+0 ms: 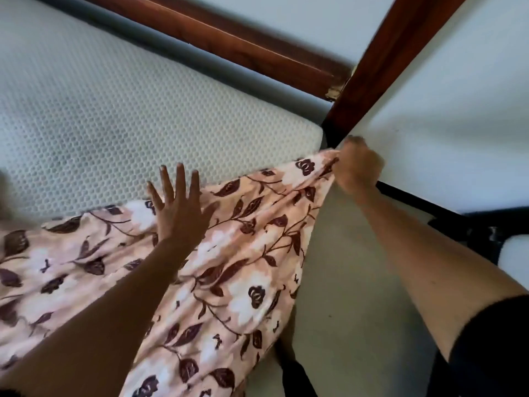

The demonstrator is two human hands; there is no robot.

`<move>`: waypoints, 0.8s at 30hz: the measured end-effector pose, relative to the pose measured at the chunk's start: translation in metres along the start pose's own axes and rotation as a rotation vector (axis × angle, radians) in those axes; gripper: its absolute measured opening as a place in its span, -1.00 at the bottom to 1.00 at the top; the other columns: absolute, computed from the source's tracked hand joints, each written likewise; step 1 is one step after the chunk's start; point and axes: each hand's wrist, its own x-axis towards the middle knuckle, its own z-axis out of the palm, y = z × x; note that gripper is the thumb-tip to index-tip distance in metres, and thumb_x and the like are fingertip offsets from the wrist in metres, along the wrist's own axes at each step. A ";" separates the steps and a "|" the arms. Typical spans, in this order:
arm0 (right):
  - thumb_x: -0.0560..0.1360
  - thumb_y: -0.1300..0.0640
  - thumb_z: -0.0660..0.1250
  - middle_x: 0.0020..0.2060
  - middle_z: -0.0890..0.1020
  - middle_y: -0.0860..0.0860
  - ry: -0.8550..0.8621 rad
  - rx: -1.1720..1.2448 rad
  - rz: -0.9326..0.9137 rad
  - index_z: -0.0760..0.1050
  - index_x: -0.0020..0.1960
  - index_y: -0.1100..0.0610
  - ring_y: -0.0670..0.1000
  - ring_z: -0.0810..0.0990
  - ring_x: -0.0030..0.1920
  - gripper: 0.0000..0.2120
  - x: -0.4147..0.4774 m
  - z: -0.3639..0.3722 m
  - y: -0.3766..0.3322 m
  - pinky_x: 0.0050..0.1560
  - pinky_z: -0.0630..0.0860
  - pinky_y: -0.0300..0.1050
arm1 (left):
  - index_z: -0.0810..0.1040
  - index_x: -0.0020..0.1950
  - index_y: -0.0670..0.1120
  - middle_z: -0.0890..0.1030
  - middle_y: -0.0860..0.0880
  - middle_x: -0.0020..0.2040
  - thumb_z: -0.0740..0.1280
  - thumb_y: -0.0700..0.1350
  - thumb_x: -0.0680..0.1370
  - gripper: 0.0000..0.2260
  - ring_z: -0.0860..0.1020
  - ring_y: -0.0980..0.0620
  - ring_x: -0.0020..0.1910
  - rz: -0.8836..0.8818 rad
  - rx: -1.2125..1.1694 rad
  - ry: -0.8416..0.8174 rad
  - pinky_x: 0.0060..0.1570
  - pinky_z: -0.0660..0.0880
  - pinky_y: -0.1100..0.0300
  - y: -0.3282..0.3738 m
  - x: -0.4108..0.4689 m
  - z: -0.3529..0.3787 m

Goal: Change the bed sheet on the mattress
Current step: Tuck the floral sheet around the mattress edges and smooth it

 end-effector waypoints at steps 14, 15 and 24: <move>0.53 -0.02 0.28 0.15 0.49 0.05 -0.246 0.180 -0.688 0.41 0.31 0.14 -0.01 0.54 -0.03 -0.59 -0.023 0.029 -0.081 -0.15 0.52 -0.19 | 0.63 -0.06 -0.19 0.52 -0.25 0.21 0.44 -0.33 0.37 -0.83 0.24 -0.34 0.40 -0.060 -0.028 0.026 0.35 -0.01 -0.37 -0.008 0.029 -0.006; 0.53 -0.01 0.28 0.14 0.49 0.06 -0.261 0.157 -0.714 0.42 0.29 0.16 -0.04 0.53 -0.12 -0.61 -0.024 0.032 -0.093 -0.19 0.53 -0.19 | 0.64 -0.10 -0.19 0.54 -0.24 0.18 0.45 -0.33 0.36 -0.85 0.27 -0.33 0.38 -0.043 -0.017 0.043 0.35 0.01 -0.37 -0.009 0.034 -0.012; 0.56 0.34 0.14 0.10 0.53 0.18 0.056 0.220 -0.485 0.46 0.16 0.25 0.19 0.56 0.06 -0.79 0.092 -0.040 -0.172 -0.05 0.48 -0.02 | 0.52 0.21 -0.10 0.37 -0.11 0.39 0.28 -0.20 0.54 -0.75 0.08 -0.15 0.49 -0.158 0.047 0.386 0.43 -0.13 -0.19 -0.009 0.182 -0.138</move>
